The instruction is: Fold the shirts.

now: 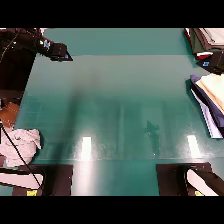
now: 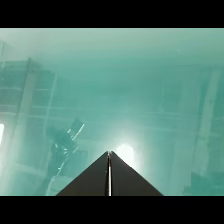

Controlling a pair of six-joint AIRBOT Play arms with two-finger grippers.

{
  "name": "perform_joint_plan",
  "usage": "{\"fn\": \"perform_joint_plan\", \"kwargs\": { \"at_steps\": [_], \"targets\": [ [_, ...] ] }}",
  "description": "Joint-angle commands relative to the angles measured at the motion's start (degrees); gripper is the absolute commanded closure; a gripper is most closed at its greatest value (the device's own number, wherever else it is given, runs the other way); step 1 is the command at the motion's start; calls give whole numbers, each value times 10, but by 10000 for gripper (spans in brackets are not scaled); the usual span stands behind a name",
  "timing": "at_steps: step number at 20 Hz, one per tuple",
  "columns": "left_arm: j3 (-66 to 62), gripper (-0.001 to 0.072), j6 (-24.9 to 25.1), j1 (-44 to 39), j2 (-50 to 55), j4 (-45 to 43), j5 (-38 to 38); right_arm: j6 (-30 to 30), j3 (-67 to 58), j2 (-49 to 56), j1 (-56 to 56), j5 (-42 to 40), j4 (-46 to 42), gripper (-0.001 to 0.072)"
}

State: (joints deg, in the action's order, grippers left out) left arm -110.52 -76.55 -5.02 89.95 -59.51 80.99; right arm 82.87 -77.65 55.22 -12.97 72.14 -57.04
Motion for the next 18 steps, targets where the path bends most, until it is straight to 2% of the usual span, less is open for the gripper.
{"fn": "perform_joint_plan", "kwargs": {
  "at_steps": [1, 15, 17, 18],
  "targets": [
    [0, 684, 0, 0, 0, 0, -1, 0, 0, 0, 1, -2, 0, 698],
    [0, 685, -6, 0, 0, 6, 0, 0, 0, 0, 1, 0, 0, 699],
    [-1, 686, -66, 2, -7, -31, 70, 0, 0, 0, 1, 0, 0, 698],
    [1, 687, -66, -1, -15, -73, 114, 0, 0, 0, 1, 0, 0, 698]
  ]
}}
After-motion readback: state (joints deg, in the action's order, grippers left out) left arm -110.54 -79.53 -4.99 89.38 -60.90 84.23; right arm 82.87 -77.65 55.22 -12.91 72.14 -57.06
